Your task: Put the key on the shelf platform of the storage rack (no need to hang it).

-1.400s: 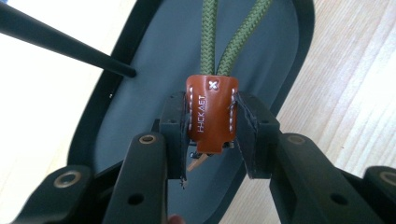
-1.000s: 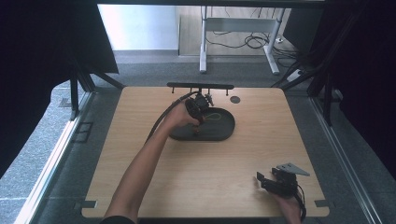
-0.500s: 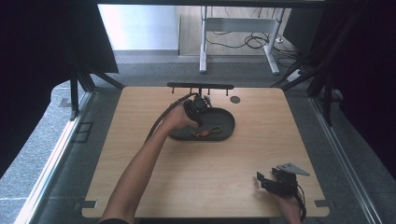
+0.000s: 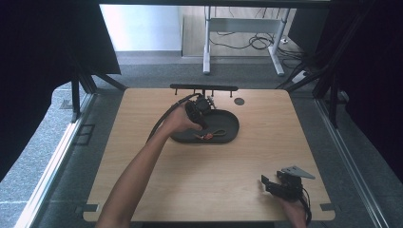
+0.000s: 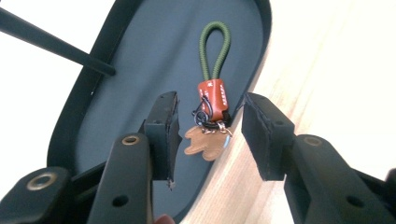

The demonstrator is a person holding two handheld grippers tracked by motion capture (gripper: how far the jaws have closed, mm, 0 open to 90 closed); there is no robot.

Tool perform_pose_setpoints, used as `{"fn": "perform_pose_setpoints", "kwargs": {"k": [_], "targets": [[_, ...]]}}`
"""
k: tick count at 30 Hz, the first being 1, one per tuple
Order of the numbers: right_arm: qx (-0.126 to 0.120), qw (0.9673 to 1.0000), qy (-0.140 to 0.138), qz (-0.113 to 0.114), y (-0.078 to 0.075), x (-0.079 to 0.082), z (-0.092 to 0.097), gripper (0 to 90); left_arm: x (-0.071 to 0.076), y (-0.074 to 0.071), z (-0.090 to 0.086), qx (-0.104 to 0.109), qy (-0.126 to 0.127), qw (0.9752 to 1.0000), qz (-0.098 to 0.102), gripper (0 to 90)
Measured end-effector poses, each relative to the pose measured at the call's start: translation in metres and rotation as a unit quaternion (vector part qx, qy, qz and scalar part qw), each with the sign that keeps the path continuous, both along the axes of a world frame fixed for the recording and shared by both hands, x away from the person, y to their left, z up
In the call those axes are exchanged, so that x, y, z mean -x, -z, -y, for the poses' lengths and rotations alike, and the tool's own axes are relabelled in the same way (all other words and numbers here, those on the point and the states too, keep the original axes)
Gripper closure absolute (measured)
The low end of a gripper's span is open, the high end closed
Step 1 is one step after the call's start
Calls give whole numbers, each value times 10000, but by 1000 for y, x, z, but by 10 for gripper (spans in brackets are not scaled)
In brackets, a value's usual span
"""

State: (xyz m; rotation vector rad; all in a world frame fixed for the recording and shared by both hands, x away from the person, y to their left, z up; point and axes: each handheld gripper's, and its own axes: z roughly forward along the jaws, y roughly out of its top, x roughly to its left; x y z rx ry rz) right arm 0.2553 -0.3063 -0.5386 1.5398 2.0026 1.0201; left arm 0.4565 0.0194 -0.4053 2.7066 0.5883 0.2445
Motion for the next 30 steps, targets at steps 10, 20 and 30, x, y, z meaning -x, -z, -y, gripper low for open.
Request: {"fn": "perform_pose_setpoints", "kwargs": {"k": [10, 20, 30], "targets": [[-13, 10000, 49, -12, 0, 0, 2, 296, 22, -11, -15, 275, 52, 9996, 74, 535], [17, 10000, 46, -17, 0, 0, 1, 295, 52, -17, -40, 425, 94, 9989, 187, 520], [26, 10000, 50, -13, 0, 0, 0, 295, 75, -6, -58, 561, 39, 9982, 227, 511]]}}
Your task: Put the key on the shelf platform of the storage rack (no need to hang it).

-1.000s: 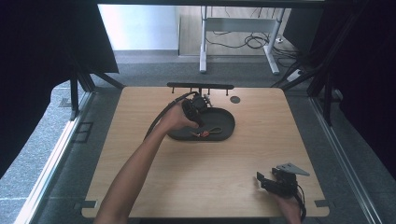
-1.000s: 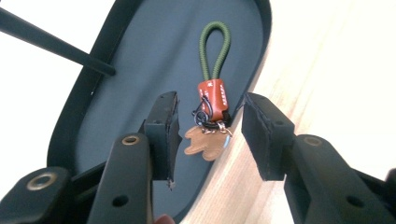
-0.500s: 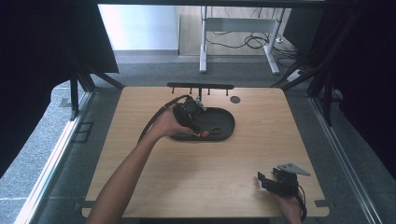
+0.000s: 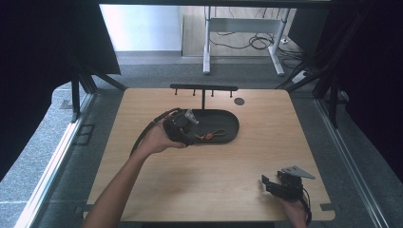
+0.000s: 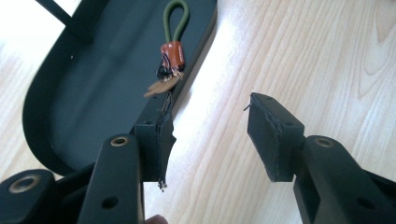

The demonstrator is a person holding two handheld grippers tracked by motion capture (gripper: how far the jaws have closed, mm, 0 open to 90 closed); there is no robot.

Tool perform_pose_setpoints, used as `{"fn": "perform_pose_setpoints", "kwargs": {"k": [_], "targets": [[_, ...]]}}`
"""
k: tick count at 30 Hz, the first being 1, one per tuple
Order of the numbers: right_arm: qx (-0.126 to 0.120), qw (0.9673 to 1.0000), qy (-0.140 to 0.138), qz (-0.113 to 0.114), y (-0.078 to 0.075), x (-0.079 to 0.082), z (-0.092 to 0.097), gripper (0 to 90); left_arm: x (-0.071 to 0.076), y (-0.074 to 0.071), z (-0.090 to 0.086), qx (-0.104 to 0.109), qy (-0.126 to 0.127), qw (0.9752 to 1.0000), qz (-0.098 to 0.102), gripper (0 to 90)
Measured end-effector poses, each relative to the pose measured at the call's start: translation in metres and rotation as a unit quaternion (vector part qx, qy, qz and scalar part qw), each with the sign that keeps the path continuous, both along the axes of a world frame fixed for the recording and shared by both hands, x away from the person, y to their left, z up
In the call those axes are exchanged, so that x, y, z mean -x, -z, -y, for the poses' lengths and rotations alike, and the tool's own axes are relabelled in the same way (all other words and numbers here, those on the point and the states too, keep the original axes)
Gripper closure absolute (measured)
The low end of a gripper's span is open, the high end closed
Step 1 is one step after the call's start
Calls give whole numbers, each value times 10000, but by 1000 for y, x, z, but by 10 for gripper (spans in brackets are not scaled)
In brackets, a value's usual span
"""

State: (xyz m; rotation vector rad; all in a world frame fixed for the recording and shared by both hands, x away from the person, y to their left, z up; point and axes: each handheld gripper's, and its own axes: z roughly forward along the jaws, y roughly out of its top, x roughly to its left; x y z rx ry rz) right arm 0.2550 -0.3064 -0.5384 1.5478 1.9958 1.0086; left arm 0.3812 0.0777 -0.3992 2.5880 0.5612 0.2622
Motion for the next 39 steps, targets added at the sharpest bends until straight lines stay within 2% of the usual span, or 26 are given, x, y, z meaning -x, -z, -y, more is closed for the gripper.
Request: {"fn": "perform_pose_setpoints", "kwargs": {"k": [5, 6, 13, 16, 19, 23, 24, 32, 33, 34, 36, 39], "targets": [[1, 10000, -3, 1, 0, 0, 0, 295, 12, 9, -9, 19, -112, 9999, -13, 503], [-6, 10000, -10, 3, 0, 0, 0, 296, 16, 13, -13, -60, -127, 9999, -12, 499], [14, 10000, 6, 7, 0, 0, 0, 294, 33, 28, -27, -3, -234, 9997, -96, 497], [48, 10000, -15, 26, 0, 1, -1, 294, 45, 34, -39, 137, -279, 9994, -152, 492], [48, 10000, -13, 28, 0, 1, -1, 294, 50, 37, -45, 152, -318, 9992, -159, 491], [37, 10000, -7, 22, 0, 1, -1, 294, 60, 48, -55, 236, -416, 9987, -196, 490], [46, 10000, -2, 22, 0, 1, -1, 293, 63, 55, -58, 275, -481, 9982, -211, 490], [35, 10000, -19, 52, -1, 1, -3, 292, 67, 64, -64, 332, -565, 9975, -273, 488], [29, 10000, -2, 81, -1, 1, -3, 292, 67, 64, -64, 335, -569, 9974, -272, 488], [8, 9998, 28, 213, -4, 3, -2, 296, 66, 64, -64, 361, -565, 9974, -265, 479], [0, 9996, 34, 264, -5, 3, -1, 297, 66, 64, -64, 380, -575, 9972, -272, 474], [3, 9992, 63, 393, -7, 3, 1, 294, 68, 65, -62, 515, -609, 9964, -295, 460]]}}
